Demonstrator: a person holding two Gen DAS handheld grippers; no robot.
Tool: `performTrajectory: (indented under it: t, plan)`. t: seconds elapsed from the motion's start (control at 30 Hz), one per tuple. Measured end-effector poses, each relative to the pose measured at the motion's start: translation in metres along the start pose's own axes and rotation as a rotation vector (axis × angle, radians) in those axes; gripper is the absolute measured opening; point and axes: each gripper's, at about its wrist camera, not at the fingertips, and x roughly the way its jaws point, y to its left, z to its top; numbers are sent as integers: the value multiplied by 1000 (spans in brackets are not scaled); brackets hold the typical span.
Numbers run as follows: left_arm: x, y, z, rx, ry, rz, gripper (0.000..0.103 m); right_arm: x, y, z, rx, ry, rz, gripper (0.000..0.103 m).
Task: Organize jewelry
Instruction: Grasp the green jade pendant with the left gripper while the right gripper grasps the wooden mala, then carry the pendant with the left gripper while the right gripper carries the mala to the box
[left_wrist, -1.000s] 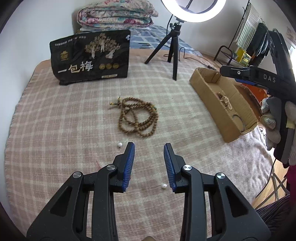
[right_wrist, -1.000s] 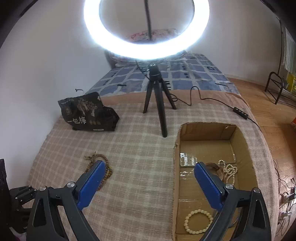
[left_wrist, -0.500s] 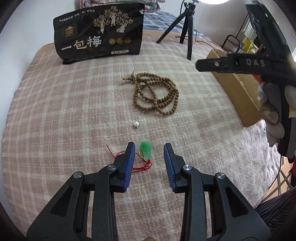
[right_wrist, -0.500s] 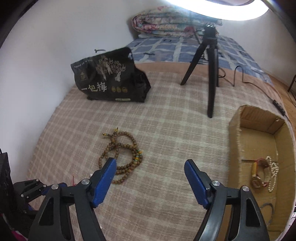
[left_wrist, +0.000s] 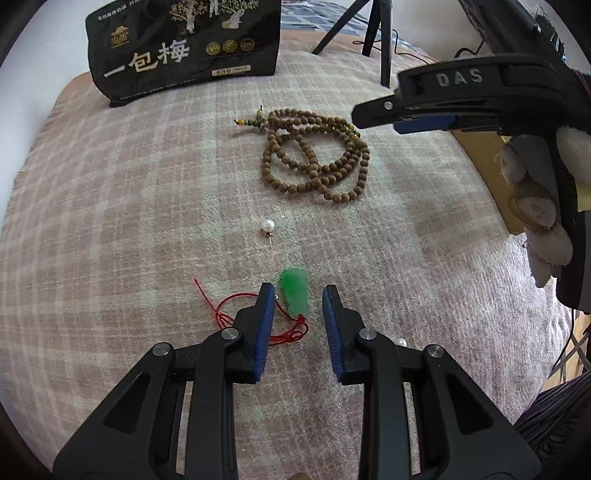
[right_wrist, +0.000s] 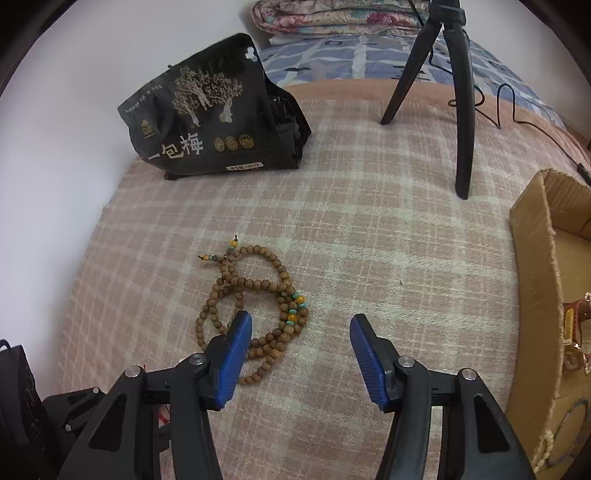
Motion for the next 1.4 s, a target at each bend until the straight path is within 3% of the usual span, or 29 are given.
performTrajectory:
  t: [0.17, 0.33, 0.5, 0.67, 0.8, 1.4]
  plan:
    - [8, -1, 5, 3, 9, 1, 27, 12, 2, 5, 20, 19, 17, 53]
    - [10, 1, 5, 0, 13, -6, 27, 27, 3, 7, 36, 43, 11, 43]
    - [15, 2, 5, 7, 9, 4, 22, 40, 15, 6, -27, 59, -54, 40]
    - [16, 3, 6, -2, 3, 7, 15, 43, 26, 3, -108, 36, -130, 24]
    - [15, 3, 6, 2, -5, 13, 14, 42, 24, 3, -113, 23, -120, 10]
    - [-31, 13, 13, -66, -108, 16, 14, -24, 41, 7, -101, -117, -31, 9]
